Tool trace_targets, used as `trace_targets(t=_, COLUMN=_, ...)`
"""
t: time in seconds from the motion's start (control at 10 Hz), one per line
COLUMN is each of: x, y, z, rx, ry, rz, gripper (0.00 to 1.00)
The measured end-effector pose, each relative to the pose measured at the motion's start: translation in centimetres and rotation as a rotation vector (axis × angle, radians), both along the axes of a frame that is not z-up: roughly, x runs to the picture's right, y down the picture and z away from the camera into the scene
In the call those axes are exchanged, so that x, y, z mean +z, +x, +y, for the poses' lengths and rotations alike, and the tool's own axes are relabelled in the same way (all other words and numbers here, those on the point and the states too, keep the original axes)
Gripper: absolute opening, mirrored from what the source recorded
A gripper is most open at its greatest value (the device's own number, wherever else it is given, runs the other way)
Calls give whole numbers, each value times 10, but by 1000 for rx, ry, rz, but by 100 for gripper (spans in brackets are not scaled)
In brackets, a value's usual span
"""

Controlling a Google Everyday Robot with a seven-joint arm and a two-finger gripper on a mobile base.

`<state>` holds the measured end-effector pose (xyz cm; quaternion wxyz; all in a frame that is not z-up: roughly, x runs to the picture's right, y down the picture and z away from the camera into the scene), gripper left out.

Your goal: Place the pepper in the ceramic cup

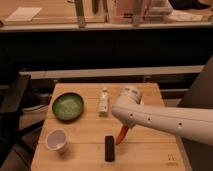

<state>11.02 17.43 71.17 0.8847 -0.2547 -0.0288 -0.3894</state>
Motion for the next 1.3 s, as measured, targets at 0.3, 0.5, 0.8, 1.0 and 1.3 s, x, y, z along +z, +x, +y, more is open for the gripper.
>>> trace_targets(t=0.3, x=-10, y=-16, z=-3, rx=-34, ry=-7, rz=-16, gripper=0)
trace_targets(t=0.5, x=-15, y=-43, z=-6, rx=-62, ry=-7, rz=-44, gripper=0)
trace_targets(t=0.8, x=-20, y=-56, z=-6, rx=-87, ry=-18, rz=-66, gripper=0)
trace_targets(t=1.0, x=-21, y=-69, z=-7, rx=-110, ry=-20, rz=-82, gripper=0)
trace_targets(t=1.3, x=-27, y=-104, z=-10, rx=-157, ry=-18, rz=-114, gripper=0)
